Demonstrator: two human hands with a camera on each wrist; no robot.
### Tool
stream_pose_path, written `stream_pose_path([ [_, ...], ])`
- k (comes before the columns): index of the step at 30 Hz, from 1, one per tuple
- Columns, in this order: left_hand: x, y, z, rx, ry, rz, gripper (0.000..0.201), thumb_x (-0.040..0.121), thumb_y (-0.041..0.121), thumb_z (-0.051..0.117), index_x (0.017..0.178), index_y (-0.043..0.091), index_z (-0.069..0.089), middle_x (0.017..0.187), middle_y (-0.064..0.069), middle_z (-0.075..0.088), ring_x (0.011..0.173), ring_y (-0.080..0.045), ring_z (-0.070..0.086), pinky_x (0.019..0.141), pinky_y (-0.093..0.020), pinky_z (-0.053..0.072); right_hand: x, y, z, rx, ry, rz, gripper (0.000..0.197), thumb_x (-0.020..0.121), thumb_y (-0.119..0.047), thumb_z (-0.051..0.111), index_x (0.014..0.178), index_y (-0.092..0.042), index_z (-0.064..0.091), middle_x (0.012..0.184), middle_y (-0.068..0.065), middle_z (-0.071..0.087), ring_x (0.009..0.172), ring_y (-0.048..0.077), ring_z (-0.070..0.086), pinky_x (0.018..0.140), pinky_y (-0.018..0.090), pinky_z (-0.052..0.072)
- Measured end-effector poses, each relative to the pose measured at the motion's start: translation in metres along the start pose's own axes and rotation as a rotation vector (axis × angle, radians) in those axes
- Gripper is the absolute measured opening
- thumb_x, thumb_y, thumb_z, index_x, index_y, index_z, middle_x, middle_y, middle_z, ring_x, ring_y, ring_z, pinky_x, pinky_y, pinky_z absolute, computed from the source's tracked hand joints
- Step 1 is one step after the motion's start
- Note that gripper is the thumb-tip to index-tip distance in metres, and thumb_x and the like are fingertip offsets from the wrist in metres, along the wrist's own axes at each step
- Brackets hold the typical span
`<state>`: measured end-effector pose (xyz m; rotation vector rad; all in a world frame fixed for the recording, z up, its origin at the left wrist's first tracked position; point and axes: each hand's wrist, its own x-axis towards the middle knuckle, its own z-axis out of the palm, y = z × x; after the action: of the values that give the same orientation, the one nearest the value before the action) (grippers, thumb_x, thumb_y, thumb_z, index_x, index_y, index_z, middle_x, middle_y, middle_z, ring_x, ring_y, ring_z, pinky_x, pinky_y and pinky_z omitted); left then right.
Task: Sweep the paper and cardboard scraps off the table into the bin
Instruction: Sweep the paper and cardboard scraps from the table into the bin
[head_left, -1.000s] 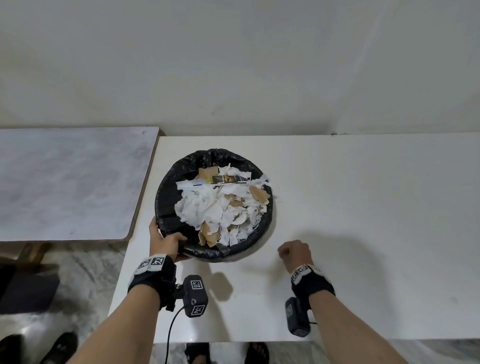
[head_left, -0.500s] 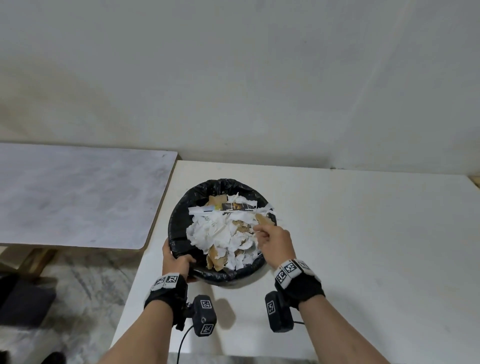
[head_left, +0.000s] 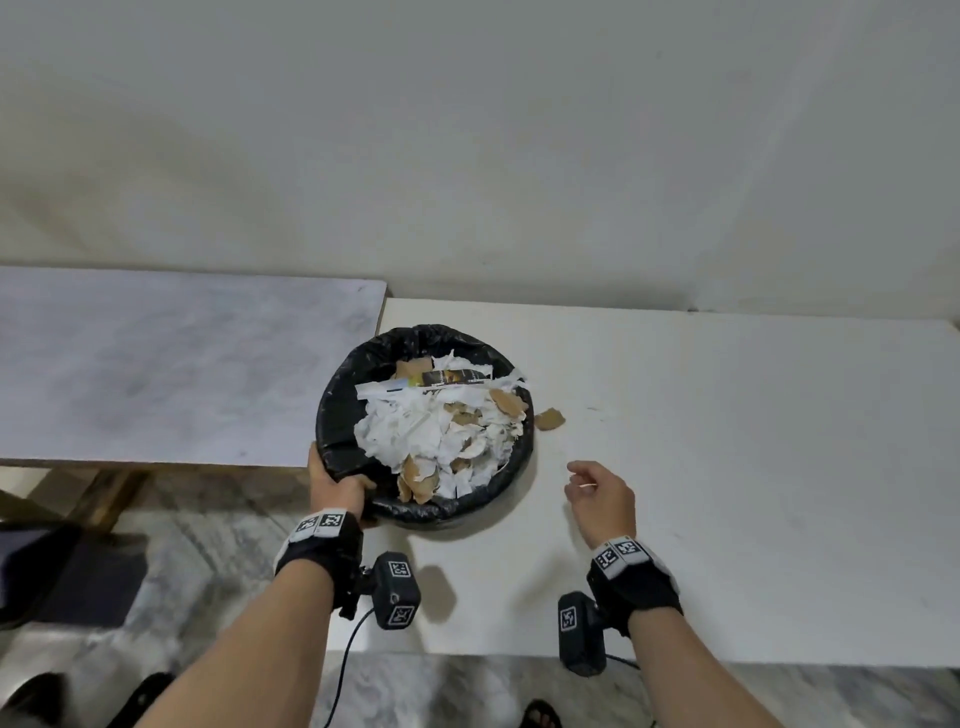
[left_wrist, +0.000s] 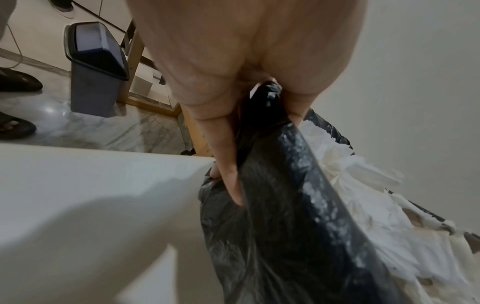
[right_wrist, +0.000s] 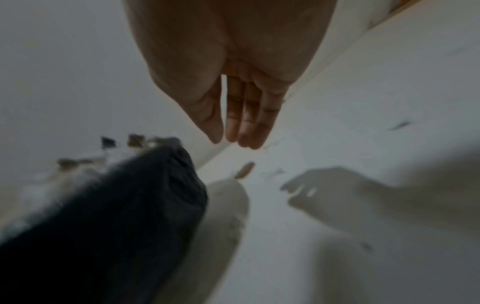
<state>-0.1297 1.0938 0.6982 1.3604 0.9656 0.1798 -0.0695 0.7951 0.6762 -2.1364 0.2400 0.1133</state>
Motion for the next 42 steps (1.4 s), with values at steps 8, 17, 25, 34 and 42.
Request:
stream_pose_path([
  [8, 0.017, -0.017, -0.016, -0.007, -0.030, 0.023, 0.085, 0.073, -0.018, 0.047, 0.132, 0.042, 0.045, 0.111, -0.007, 0.060, 0.099, -0.044, 0.062, 0.064, -0.070, 0.054, -0.061, 0.089, 0.041, -0.482, -0.357, 0.159, 0.052, 0.086, -0.018, 0.063, 0.136, -0.019, 0.048, 0.132, 0.007, 0.046, 0.120, 0.024, 0.052, 0.097, 0.028, 0.041],
  [17, 0.026, -0.038, -0.017, 0.009, -0.084, 0.046, 0.086, 0.071, -0.017, 0.050, 0.123, 0.051, 0.049, 0.104, 0.002, 0.063, 0.105, -0.043, 0.062, 0.076, -0.068, 0.054, -0.067, 0.082, 0.073, -0.636, -0.281, 0.073, 0.025, 0.088, -0.016, 0.055, 0.106, -0.002, 0.064, 0.116, 0.015, 0.055, 0.106, 0.031, 0.057, 0.086, 0.031, 0.045],
  [25, 0.026, -0.037, -0.013, -0.001, -0.120, 0.020, 0.088, 0.075, -0.017, 0.048, 0.140, 0.043, 0.043, 0.118, -0.003, 0.058, 0.093, -0.037, 0.060, 0.061, -0.048, 0.058, -0.068, 0.083, 0.078, -0.543, -0.207, 0.094, 0.024, 0.083, 0.001, 0.047, 0.089, -0.005, 0.070, 0.099, 0.014, 0.067, 0.092, 0.032, 0.063, 0.075, 0.030, 0.046],
  [34, 0.022, -0.031, 0.006, 0.023, -0.141, -0.003, 0.087, 0.078, -0.017, 0.051, 0.140, 0.044, 0.042, 0.120, -0.002, 0.057, 0.081, -0.028, 0.061, 0.051, -0.043, 0.057, -0.044, 0.109, 0.015, -0.168, 0.094, 0.301, 0.028, 0.082, 0.008, 0.051, 0.080, -0.010, 0.074, 0.083, 0.018, 0.072, 0.085, 0.034, 0.069, 0.077, 0.033, 0.056],
  [42, 0.007, -0.027, 0.069, 0.032, -0.213, -0.022, 0.085, 0.083, -0.016, 0.050, 0.146, 0.039, 0.037, 0.118, -0.003, 0.053, 0.076, -0.026, 0.059, 0.040, -0.041, 0.056, 0.003, 0.137, -0.047, -0.233, 0.251, 0.408, 0.034, 0.085, -0.012, 0.065, 0.119, -0.010, 0.063, 0.122, 0.015, 0.057, 0.106, 0.030, 0.060, 0.086, 0.030, 0.046],
])
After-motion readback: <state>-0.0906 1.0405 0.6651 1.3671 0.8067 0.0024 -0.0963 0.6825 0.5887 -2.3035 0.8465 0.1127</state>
